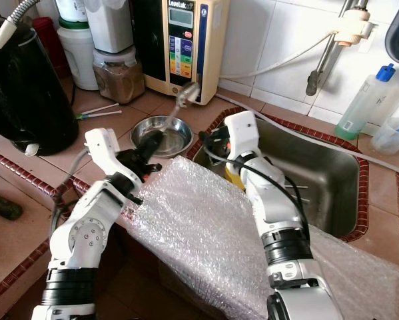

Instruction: Kitchen organization

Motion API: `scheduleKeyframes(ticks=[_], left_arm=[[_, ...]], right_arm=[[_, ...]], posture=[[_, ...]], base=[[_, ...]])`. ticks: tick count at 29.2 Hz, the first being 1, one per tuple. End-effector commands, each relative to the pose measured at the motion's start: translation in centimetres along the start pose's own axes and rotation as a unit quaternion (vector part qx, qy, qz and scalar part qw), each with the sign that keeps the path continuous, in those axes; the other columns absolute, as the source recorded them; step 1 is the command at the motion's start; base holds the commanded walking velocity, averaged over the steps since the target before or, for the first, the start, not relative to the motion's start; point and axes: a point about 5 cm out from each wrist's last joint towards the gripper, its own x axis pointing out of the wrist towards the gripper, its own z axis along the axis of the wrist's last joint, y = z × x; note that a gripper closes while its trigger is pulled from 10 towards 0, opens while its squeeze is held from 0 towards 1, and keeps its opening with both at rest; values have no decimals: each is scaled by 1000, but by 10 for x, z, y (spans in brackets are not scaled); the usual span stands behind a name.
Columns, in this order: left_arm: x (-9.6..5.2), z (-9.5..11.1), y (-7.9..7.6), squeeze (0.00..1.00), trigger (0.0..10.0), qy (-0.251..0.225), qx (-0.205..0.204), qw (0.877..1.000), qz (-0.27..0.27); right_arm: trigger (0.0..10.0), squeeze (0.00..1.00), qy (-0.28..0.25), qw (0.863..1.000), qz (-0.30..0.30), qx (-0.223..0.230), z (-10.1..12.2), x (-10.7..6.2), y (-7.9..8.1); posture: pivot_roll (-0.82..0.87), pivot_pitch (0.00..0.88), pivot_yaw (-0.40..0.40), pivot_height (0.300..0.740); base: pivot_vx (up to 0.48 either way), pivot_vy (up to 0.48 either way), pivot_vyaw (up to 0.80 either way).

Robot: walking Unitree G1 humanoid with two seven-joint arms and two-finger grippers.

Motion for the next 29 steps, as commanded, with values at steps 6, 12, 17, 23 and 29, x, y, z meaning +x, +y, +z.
scheduleKeyframes(ticks=[6, 12, 17, 23, 29], left_arm=[[7, -17, -12, 0, 0, 42, -51, 995, -73], [8, -19, -13, 0, 0, 50, -71, 992, -90], [7, -20, -14, 0, 0, 52, -73, 991, -95], [7, -23, -17, 0, 0, 60, -79, 989, -106], [6, -24, -19, 0, 0, 65, -78, 988, -113]], right_arm=[[10000, 0, 9, 998, -6, 60, -8, -11, -15], [10000, 0, -9, 991, 14, 130, -4, -14, -22], [10000, 0, -49, 987, 54, 145, 7, -20, -25], [10000, 0, -53, 981, 89, 167, 8, -21, -21], [10000, 0, -54, 966, 128, 218, 7, -20, -11]], posture=[[-39, 0, 2, 740], [-42, 0, 3, 740], [-41, 0, 0, 740], [-42, 0, -3, 740], [-36, 0, -3, 740]], base=[[0, 0, 0], [0, 0, 0], [0, 0, 0], [0, 0, 0], [0, 0, 0]])
